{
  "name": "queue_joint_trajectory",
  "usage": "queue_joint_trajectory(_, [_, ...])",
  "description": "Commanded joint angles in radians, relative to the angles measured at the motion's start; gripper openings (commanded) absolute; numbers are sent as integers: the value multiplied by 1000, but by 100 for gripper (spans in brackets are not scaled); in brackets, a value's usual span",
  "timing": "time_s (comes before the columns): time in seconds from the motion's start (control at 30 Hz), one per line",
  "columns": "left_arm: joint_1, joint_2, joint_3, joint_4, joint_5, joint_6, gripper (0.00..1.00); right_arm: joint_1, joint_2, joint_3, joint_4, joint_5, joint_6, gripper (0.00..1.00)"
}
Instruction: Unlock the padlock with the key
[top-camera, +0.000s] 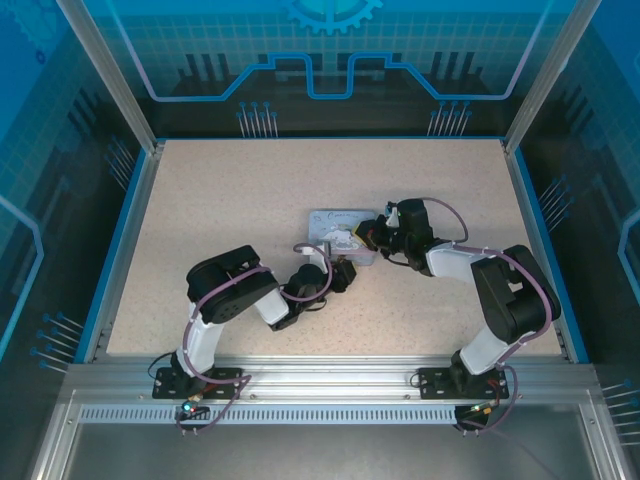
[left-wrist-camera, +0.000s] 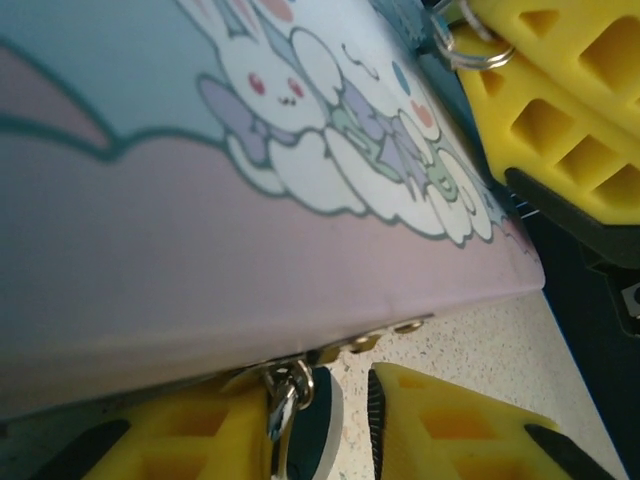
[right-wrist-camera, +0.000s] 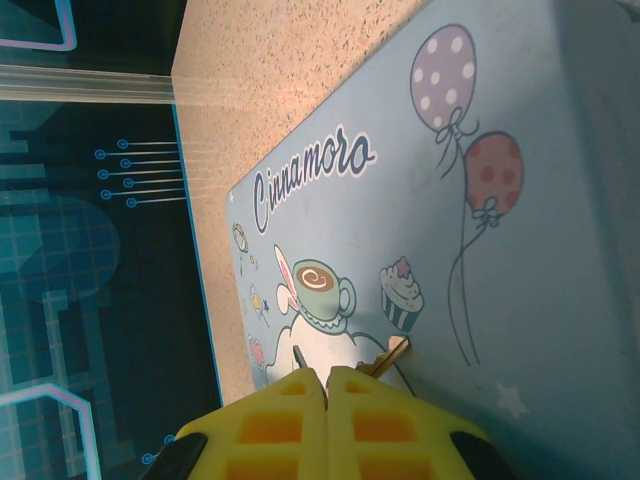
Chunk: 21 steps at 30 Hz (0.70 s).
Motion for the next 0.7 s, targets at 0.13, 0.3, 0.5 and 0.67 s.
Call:
queue_joint_trajectory(0.13, [-9,13,-1,-37,-28,-9,15,4,22,-8,-17,-7,-8,0])
queue_joint_trajectory(0.3, [-6,-32,-11,-61,-5,-21,1,1,22,-8,-15,-13,-7,0])
queue_joint_trajectory(0.5, [18,-154,0,-178,106,-71,0,-16,10,5,-18,-37,-7,0])
queue_joint_trajectory(0.67, [71,-238,32,-313,233,-168,0,-40,-44,46,-52,-63,-27,0])
